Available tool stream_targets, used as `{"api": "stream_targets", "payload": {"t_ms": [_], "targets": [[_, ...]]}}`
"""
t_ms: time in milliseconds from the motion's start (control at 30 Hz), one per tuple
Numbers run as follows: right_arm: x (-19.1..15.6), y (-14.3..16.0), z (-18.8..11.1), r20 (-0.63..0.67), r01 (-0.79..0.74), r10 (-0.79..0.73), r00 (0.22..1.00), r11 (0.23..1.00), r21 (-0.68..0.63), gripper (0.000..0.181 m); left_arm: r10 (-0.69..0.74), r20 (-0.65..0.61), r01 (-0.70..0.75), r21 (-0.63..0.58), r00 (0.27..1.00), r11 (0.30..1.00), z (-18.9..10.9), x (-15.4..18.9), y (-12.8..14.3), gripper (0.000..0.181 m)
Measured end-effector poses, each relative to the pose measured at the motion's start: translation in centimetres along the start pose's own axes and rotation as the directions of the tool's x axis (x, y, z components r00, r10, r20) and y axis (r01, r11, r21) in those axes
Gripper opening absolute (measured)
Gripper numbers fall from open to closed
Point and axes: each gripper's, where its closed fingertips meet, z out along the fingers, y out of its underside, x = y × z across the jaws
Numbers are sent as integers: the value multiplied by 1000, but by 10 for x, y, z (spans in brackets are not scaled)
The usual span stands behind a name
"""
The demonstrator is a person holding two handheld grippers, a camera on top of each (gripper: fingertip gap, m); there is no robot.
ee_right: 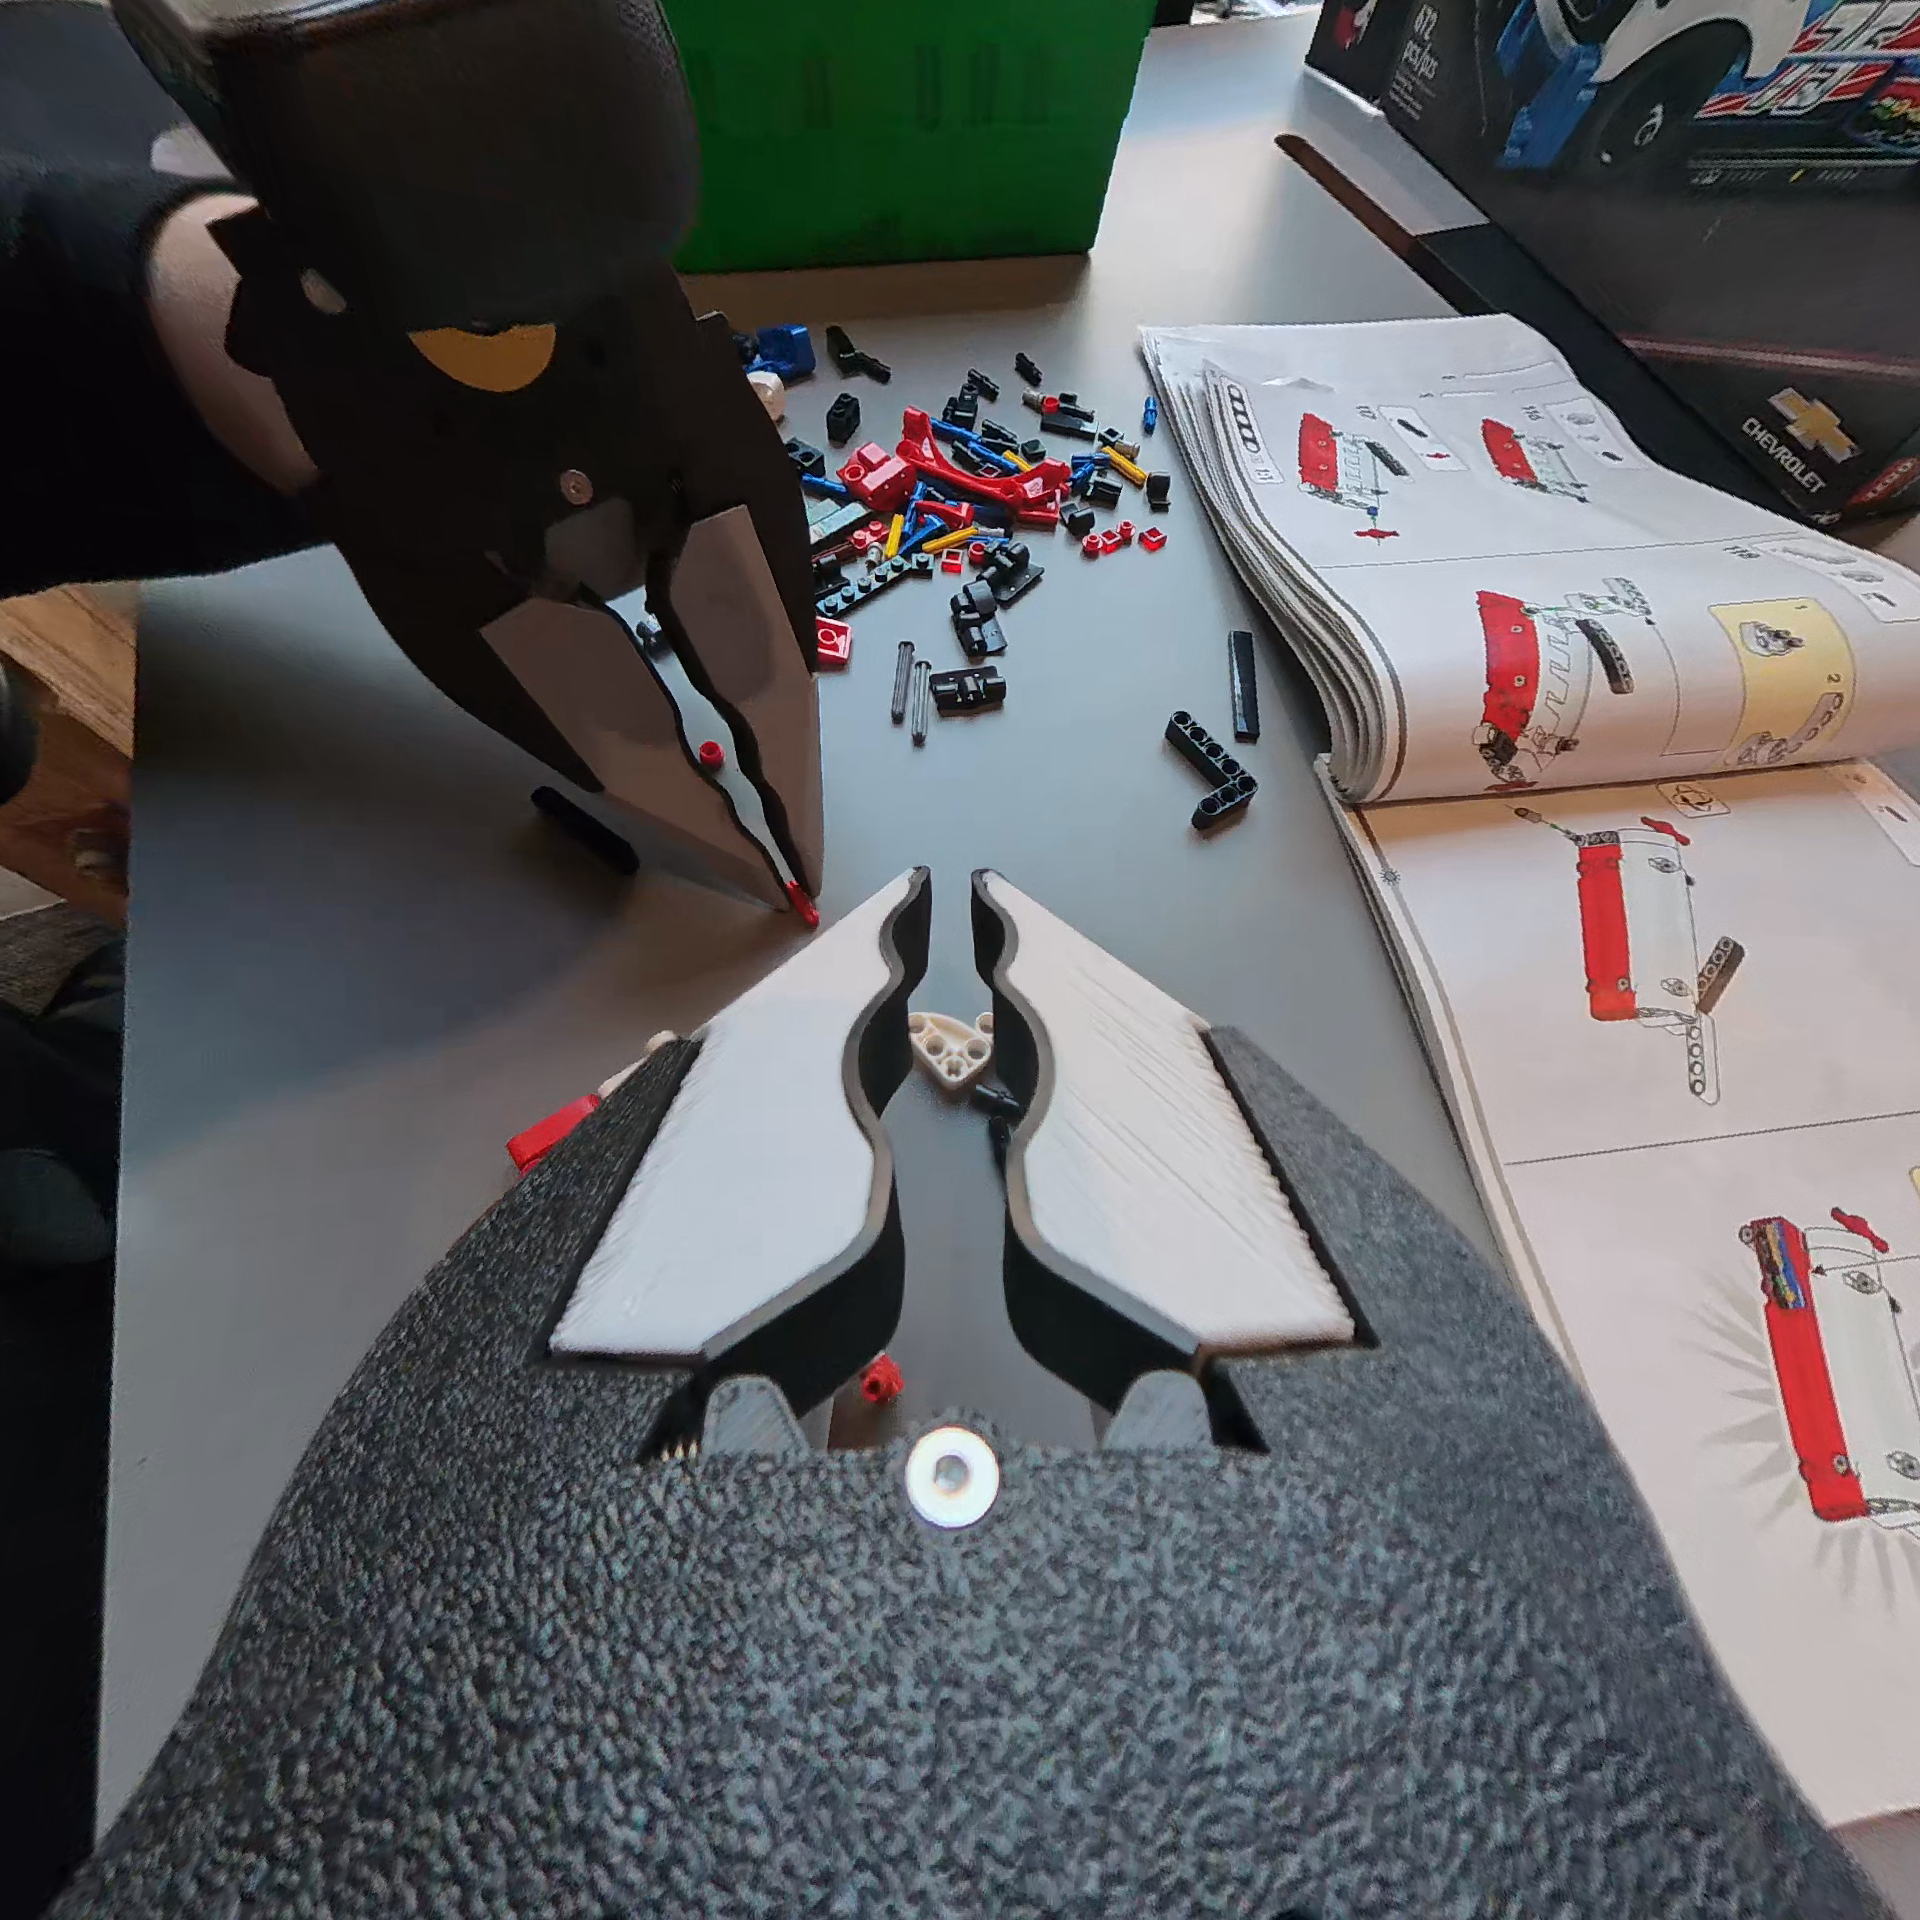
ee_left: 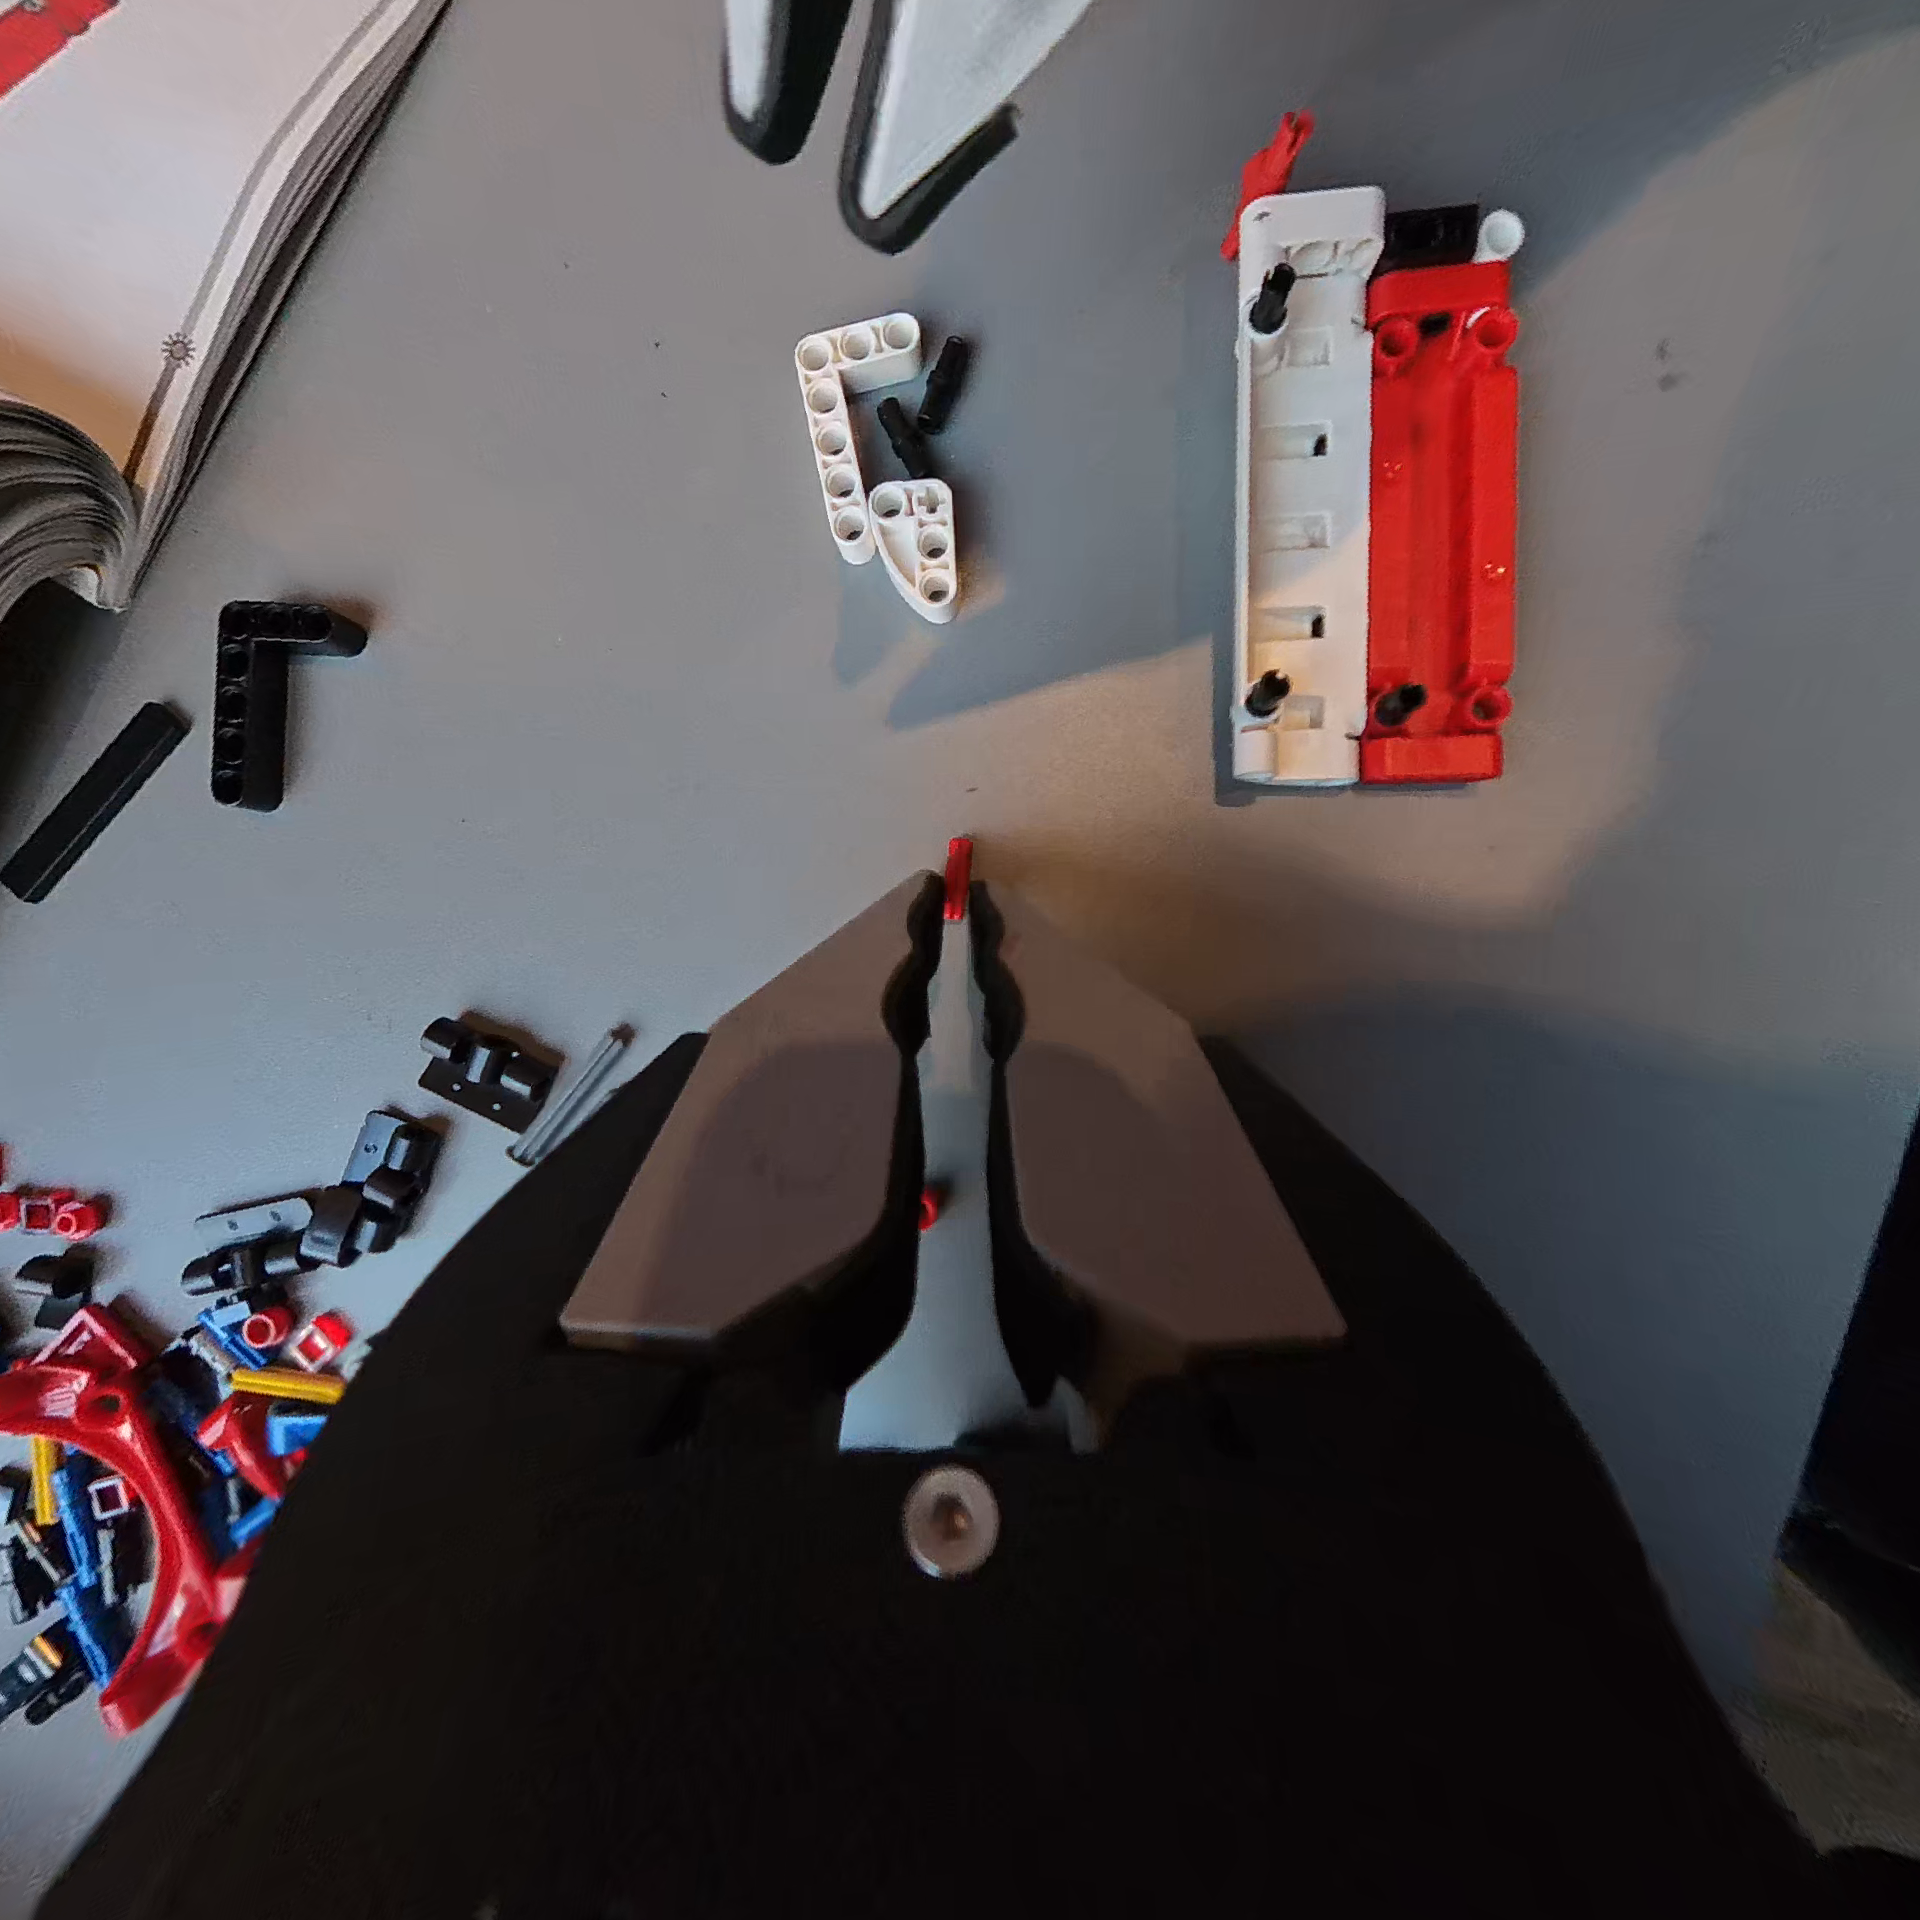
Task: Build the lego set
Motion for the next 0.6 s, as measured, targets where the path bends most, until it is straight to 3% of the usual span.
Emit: {"api": "stream_targets", "payload": {"t_ms": [267, 433, 600], "targets": [[-4, 2, -1, 2, 2, -2, 1000, 1000, -3, 7, -193, 63, 182, 152, 979, 972, -24, -10, 2, 14], [-5, 4, 9, 31, -18, 17, 999, 1000, 5, 7, -354, 128, 314, 254, 926, 915, -32, -22, 12, 14], [0, -6, 13, 21, 23, -24, 999, 1000, 17, 7, -480, 124, 391, 424, 868, 817, -67, -34, 10, 13]]}}
